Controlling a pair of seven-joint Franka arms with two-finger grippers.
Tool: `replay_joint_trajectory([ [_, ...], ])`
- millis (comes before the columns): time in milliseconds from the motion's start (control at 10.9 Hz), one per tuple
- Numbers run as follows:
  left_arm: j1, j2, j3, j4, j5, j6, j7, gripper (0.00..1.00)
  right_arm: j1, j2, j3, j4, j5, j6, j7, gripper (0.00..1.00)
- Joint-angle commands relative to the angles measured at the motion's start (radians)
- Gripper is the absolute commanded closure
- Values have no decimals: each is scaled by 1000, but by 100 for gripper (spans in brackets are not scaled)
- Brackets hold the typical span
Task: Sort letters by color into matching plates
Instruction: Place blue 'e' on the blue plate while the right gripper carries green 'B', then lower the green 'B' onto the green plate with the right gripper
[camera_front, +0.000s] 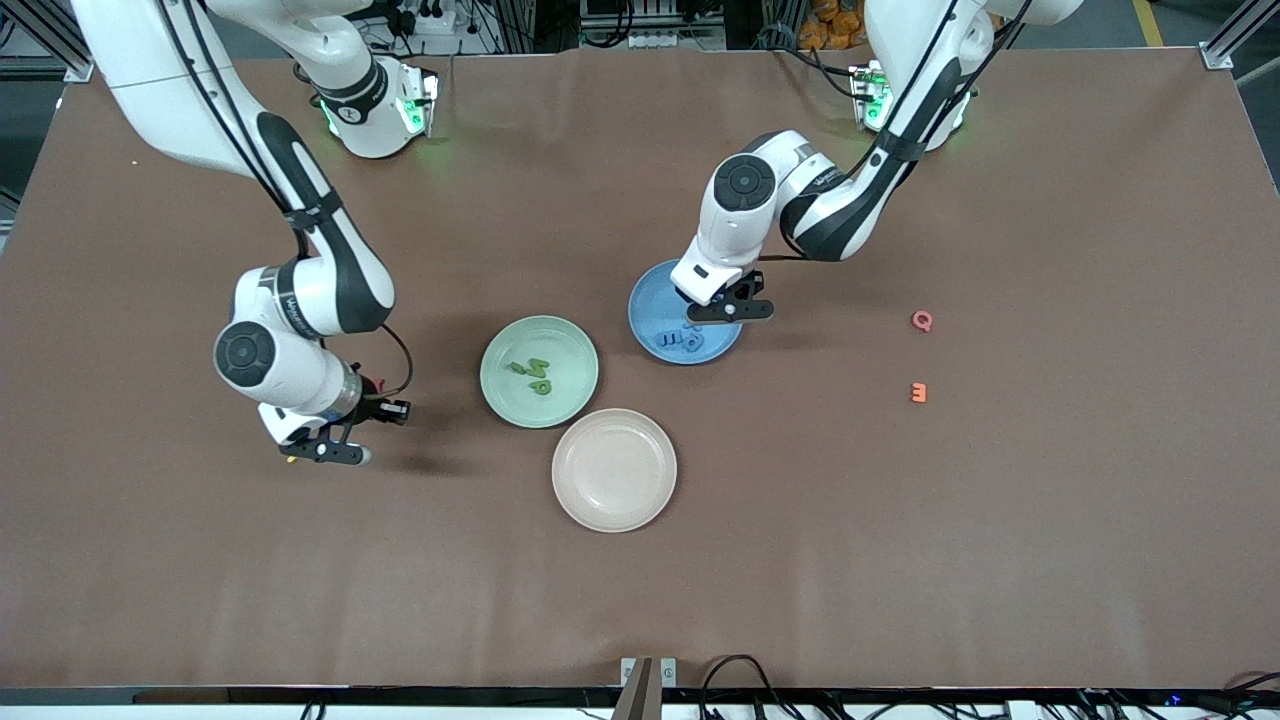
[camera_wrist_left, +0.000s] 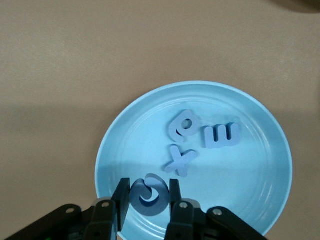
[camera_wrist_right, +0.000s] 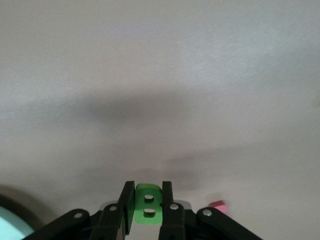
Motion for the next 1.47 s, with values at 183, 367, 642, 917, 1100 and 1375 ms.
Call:
replay_joint_trajectory([
  [183,-10,36,-11,42,39,-10,-69,97,65,-8,24,16,-5,-59,176,76],
  [367,-10,41,-11,42,40,-10,-68,69,79,-7,41,35,-4,-88,240,76],
  [642,-10,45,-11,42,63,-8,-72,25,125,-5,44,55,-1,-127,344,76],
  [917,-10,48,-11,48,63,-8,-92,0,171,-2,44,55,1,-130,427,76],
  [1100,-8,47,-12,48,63,-8,-92,0,209,-2,44,56,2,-138,441,76],
  [1375,5,41,-12,50,63,-10,-77,0,257,1,44,66,4,-138,472,75],
])
